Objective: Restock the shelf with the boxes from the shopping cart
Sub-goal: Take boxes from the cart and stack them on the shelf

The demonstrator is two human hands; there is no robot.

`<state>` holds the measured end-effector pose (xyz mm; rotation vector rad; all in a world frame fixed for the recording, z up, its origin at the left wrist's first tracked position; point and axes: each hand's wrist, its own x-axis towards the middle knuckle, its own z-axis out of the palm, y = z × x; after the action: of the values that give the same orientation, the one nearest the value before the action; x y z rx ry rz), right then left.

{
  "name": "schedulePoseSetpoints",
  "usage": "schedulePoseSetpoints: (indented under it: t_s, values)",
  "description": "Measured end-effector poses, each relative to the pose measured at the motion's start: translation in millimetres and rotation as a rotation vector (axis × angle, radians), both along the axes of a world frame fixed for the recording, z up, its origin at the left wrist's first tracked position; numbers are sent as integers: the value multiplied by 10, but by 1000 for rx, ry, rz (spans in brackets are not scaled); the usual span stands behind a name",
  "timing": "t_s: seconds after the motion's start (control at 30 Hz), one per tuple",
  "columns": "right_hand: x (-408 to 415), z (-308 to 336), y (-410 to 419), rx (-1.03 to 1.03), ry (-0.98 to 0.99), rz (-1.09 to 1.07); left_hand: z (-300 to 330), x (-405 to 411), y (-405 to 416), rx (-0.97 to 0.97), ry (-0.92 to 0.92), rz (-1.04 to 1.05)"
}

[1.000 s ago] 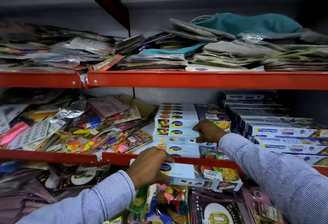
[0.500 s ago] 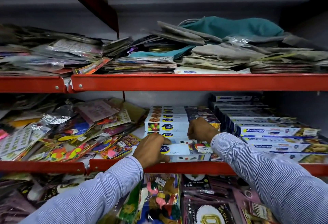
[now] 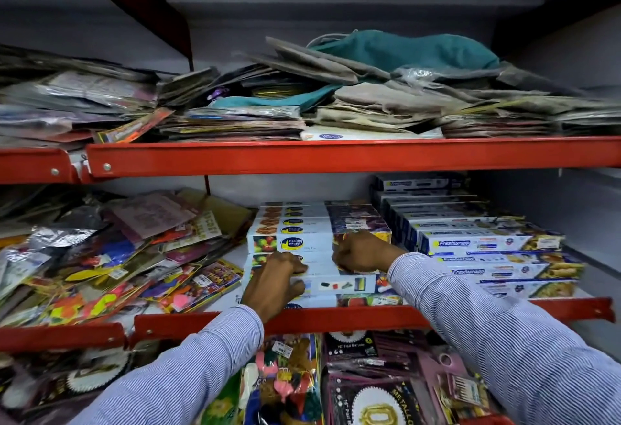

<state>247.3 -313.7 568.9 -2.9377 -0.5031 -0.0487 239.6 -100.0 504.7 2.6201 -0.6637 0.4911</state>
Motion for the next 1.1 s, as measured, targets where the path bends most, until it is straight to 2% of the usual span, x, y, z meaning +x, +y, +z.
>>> schedulePoseSetpoints:
  t_s: [0.1,0.3,0.47,0.87,1.03,1.1]
  values:
    - [-89,-132,-23,27,-60,75,-62,9,11,3,-24,0]
    - [-240,-628,-170,26,-209,83,-206,-31,66,58,-41,-5]
    - [-223,-789,-175,49,-289,79,-187,-47,31,13,-26,0]
    - [-215,-759,-108,28,-264,31,-158,-55,-25,85,32,50]
    - [-329,-687,-48,-27,-224,3,-175,-182,-18,212,-10,93]
    - [-447,-696,-13,-21,-227,-3,-219,-322,16,198,-58,108]
